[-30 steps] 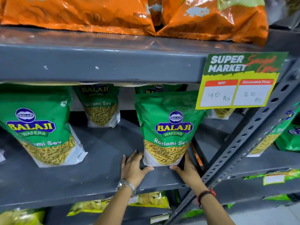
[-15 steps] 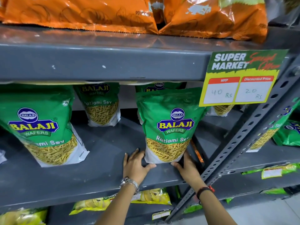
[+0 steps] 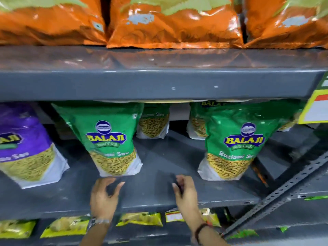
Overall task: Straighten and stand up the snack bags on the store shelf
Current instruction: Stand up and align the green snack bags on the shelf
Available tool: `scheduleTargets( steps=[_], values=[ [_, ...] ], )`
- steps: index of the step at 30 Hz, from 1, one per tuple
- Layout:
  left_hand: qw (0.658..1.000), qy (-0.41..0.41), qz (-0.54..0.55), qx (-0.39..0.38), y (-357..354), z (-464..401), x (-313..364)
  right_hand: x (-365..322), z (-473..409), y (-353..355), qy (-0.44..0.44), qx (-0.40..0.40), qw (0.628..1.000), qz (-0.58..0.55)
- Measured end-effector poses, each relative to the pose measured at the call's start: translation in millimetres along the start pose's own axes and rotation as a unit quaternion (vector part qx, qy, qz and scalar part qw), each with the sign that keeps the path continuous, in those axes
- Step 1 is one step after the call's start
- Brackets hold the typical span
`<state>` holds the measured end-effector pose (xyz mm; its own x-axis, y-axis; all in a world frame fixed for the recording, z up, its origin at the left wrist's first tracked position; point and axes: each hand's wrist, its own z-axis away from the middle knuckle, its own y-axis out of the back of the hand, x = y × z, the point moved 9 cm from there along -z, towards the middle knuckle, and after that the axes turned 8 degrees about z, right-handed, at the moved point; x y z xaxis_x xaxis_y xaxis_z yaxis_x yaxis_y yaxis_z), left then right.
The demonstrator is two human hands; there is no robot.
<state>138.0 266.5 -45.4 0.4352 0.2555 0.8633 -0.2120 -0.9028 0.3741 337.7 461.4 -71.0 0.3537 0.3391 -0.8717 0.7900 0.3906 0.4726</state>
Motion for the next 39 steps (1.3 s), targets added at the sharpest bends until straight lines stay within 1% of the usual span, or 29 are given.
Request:
scheduleTargets(
  steps=[2, 4, 5, 8, 9, 11, 12, 15, 20, 22, 24, 26, 28, 30, 32, 39],
  values=[
    [0.998, 0.061, -0.009, 0.016, 27, -13, -28, -19, -12, -42, -0.015, -0.083, 0.996, -0.027],
    [0.991, 0.129, -0.03, -0.02, 36, -30, -49, -32, -26, -76, -0.019, -0.16, 0.987, -0.017],
    [0.986, 0.154, -0.036, -0.057, 35, -37, -54, -38, -32, -92, -0.011, -0.189, 0.982, -0.002],
    [0.966, 0.165, 0.023, -0.2, 9, -50, -53, -54, -41, -124, 0.02, -0.245, 0.969, 0.033],
    [0.96, 0.169, 0.028, -0.22, 4, -51, -53, -57, -42, -130, 0.03, -0.248, 0.967, 0.054],
    [0.96, 0.188, 0.027, -0.206, 2, -49, -56, -57, -43, -130, 0.037, -0.229, 0.968, 0.092],
    [0.962, 0.19, 0.031, -0.193, 0, -46, -56, -55, -43, -126, 0.035, -0.218, 0.971, 0.092],
    [0.97, 0.158, 0.016, -0.185, -12, -35, -38, -43, -38, -101, 0.027, -0.202, 0.975, 0.088],
    [0.964, 0.11, -0.02, -0.24, -53, -19, -9, -18, -35, -48, 0.023, -0.172, 0.977, 0.123],
    [0.961, 0.098, -0.028, -0.259, -67, -16, -8, -9, -36, -38, 0.021, -0.172, 0.975, 0.139],
    [0.956, 0.08, -0.061, -0.274, -77, -11, -6, -7, -35, -33, 0.023, -0.167, 0.974, 0.15],
    [0.959, 0.058, -0.082, -0.266, -80, -8, -5, -8, -34, -30, 0.033, -0.141, 0.976, 0.16],
    [0.963, 0.045, -0.077, -0.255, -79, -8, -1, -10, -34, -27, 0.041, -0.108, 0.979, 0.169],
    [0.968, 0.035, -0.064, -0.239, -77, -9, 4, -10, -33, -26, 0.046, -0.094, 0.98, 0.167],
    [0.971, 0.027, -0.07, -0.227, -77, -10, 5, -9, -33, -25, 0.046, -0.088, 0.982, 0.161],
    [0.971, 0.022, -0.086, -0.222, -76, -9, 8, -8, -34, -26, 0.052, -0.089, 0.984, 0.144]
  ],
)
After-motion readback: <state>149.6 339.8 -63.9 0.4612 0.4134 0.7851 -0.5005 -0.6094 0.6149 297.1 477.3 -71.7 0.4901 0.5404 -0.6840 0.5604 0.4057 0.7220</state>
